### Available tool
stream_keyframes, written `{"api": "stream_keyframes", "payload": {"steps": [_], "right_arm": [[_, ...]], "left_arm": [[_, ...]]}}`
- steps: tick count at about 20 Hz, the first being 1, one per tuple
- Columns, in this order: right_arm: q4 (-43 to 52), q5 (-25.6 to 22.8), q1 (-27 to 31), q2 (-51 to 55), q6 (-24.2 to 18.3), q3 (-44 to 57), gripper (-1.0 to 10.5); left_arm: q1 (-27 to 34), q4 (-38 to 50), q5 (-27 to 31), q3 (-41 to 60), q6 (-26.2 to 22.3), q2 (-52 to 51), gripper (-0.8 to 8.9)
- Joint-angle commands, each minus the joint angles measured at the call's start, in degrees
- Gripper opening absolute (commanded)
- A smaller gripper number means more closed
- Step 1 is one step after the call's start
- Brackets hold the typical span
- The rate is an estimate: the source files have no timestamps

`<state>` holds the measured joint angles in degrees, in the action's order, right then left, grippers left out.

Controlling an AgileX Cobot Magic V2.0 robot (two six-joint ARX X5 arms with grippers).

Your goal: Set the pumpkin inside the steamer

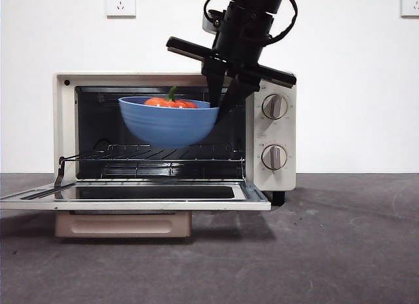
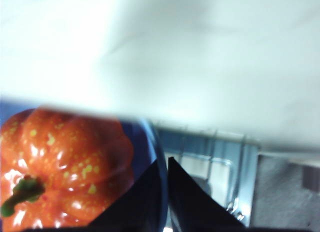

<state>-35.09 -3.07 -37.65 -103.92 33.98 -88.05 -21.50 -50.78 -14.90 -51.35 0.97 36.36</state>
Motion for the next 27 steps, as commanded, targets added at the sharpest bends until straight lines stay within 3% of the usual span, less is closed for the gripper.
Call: {"api": "stream_keyframes", "payload": {"steps": [1,9,17,21,27], "right_arm": [[0.9,-1.2,0.1,-2.0,1.4,-1.6,0.1],[2.5,-5.5,0.7,-2.5,1.4,-1.6,0.1],[2.1,-6.3,0.7,-3.7,1.5,-1.5,0.1],[2.6,-6.7,0.3,-3.7,1.7,-1.5,1.5],[2.9,-7.6,-0.4,-3.1,1.3,-1.6,1.5]], "left_arm": [[-0.2,0.6,0.1,-0.3,-0.3,0.3,0.15],[-0.2,0.3,0.1,-0.3,-0.3,0.3,0.15],[-0.2,-0.7,0.1,-0.3,-0.3,0.3,0.15],[-0.2,-0.7,0.1,-0.3,-0.4,0.3,0.15],[-0.2,-0.7,0.1,-0.3,-0.5,0.3,0.15]]}}
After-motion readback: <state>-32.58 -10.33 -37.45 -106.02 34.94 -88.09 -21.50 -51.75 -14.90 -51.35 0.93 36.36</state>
